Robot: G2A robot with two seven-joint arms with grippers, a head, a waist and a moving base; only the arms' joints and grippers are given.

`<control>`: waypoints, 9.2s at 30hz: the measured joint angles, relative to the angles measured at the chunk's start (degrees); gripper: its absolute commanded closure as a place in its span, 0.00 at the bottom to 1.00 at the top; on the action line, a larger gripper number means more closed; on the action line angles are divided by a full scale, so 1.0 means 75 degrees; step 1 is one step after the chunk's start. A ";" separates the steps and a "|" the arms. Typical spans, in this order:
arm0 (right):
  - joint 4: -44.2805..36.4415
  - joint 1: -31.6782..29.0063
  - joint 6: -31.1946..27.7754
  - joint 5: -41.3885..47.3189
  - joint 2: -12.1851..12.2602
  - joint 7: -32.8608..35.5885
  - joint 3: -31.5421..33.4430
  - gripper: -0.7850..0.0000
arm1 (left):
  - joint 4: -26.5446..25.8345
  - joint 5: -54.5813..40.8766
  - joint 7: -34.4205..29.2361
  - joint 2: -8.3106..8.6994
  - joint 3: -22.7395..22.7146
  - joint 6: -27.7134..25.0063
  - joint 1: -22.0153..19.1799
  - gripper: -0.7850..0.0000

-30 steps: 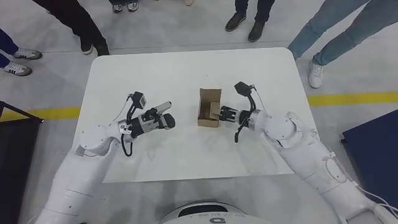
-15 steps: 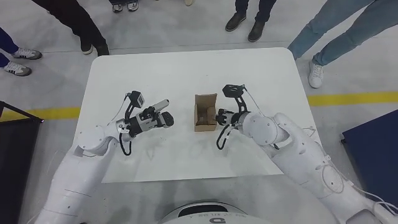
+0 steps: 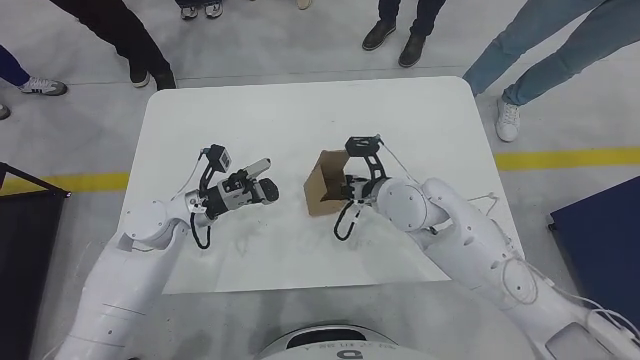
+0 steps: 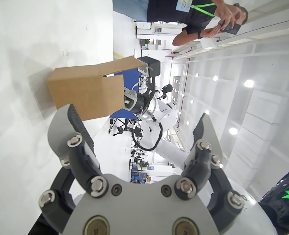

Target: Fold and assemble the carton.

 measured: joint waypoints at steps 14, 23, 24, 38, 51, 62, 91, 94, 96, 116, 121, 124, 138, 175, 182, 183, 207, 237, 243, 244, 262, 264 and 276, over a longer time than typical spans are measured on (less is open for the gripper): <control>-0.0687 -0.0430 0.0843 -0.0935 0.0023 -0.0002 0.0265 0.54 | -0.0085 0.0160 0.0032 0.0018 -0.0018 0.0340 0.0068 0.00; -0.0816 -0.1339 -0.0006 0.1027 0.0077 -0.0654 0.1495 0.27 | -0.0087 0.0148 0.0036 0.0018 -0.0021 0.0353 0.0070 0.00; -0.0815 -0.1444 -0.0215 0.1316 0.0083 -0.0726 0.1653 0.25 | -0.0087 0.0148 0.0036 0.0018 -0.0021 0.0353 0.0070 0.00; 0.1086 -0.2490 -0.5263 0.5040 0.0034 -0.1719 0.2922 0.36 | -0.0888 0.3920 -0.0612 0.0197 0.0585 0.2344 -0.1063 0.00; 0.2483 -0.1998 -0.7009 0.6186 -0.0229 -0.1686 0.2267 0.32 | 0.1060 0.4440 -0.1313 -0.0418 0.3116 0.3413 -0.3909 0.34; 0.2803 -0.1893 -0.7215 0.6372 -0.0279 -0.1604 0.2295 0.20 | 0.2089 0.4293 -0.1265 -0.0813 0.4049 0.3246 -0.4733 0.28; 0.2742 -0.1879 -0.6997 0.6230 -0.0333 -0.1392 0.2337 0.20 | 0.2452 0.5368 -0.2305 -0.1413 0.5497 0.3879 -0.6016 1.00; 0.2710 -0.1883 -0.7047 0.6209 -0.0337 -0.1394 0.2354 0.21 | 0.2419 0.5467 -0.2365 -0.1427 0.5525 0.4030 -0.6052 1.00; 0.2687 -0.1889 -0.7086 0.6202 -0.0341 -0.1403 0.2367 0.22 | 0.2447 0.5510 -0.2412 -0.1429 0.5517 0.4105 -0.6074 1.00; 0.2833 -0.1843 -0.7154 0.6045 -0.0340 -0.1562 0.2554 0.00 | 0.0498 0.3992 -0.0920 -0.0513 0.2339 0.3011 -0.3509 0.00; 0.2833 -0.1843 -0.7154 0.6045 -0.0340 -0.1562 0.2554 0.00 | -0.0078 0.3063 -0.0408 -0.0203 0.0697 0.2086 -0.1840 0.00; 0.2614 -0.1841 -0.7339 0.5697 -0.0330 -0.1725 0.2565 0.00 | -0.0224 0.2657 -0.0232 -0.0132 0.0151 0.1806 -0.1200 0.00; 0.0929 -0.3379 -0.6719 -0.4084 -0.0309 -0.6473 0.2210 0.00 | 0.1306 0.2117 0.0252 -0.0425 0.1100 0.1655 -0.2653 0.00; 0.2173 -0.2526 -0.3006 -0.5124 -0.0862 -0.6662 0.1739 0.00 | 0.4761 0.0565 -0.0982 -0.1623 0.3458 0.0197 -0.5019 0.00; 0.2354 -0.2225 -0.3038 -0.5155 -0.0966 -0.6590 0.1607 0.00 | 0.3783 0.0677 -0.0857 -0.1316 0.2778 0.0363 -0.4191 0.00; 0.2362 -0.2206 -0.3050 -0.5169 -0.0976 -0.6580 0.1591 0.00 | 0.3622 0.0680 -0.0825 -0.1280 0.2687 0.0370 -0.4076 0.00; 0.2064 -0.2565 -0.3403 -0.5563 -0.1076 -0.6740 0.1519 0.00 | 0.1768 0.1672 -0.0162 -0.1023 0.2239 0.1258 -0.3471 0.00; 0.1017 -0.3472 -0.3038 -0.5265 -0.1020 -0.7169 0.2567 0.00 | 0.2270 0.2179 -0.0182 -0.1244 0.3071 0.1734 -0.3914 0.00; 0.0847 -0.3649 -0.3327 -0.5344 -0.1006 -0.7192 0.2623 0.00 | 0.2214 0.2236 -0.0209 -0.1235 0.3060 0.1782 -0.3862 0.00; 0.0848 -0.3655 -0.3349 -0.5387 -0.1008 -0.7159 0.2599 0.00 | 0.2206 0.2244 -0.0213 -0.1235 0.3061 0.1787 -0.3859 0.00; 0.1289 -0.3457 -0.3598 -0.5549 -0.1118 -0.6803 0.2229 0.00 | 0.2181 0.2312 -0.0211 -0.1277 0.3144 0.1847 -0.3907 0.00; 0.1371 -0.3411 -0.3610 -0.5550 -0.1133 -0.6767 0.2193 0.00 | 0.2189 0.2311 -0.0209 -0.1282 0.3147 0.1843 -0.3911 0.00; 0.1304 -0.3416 -0.3644 -0.5588 -0.1160 -0.6745 0.2242 0.00 | 0.2259 0.2304 -0.0244 -0.1314 0.3188 0.1843 -0.3970 0.00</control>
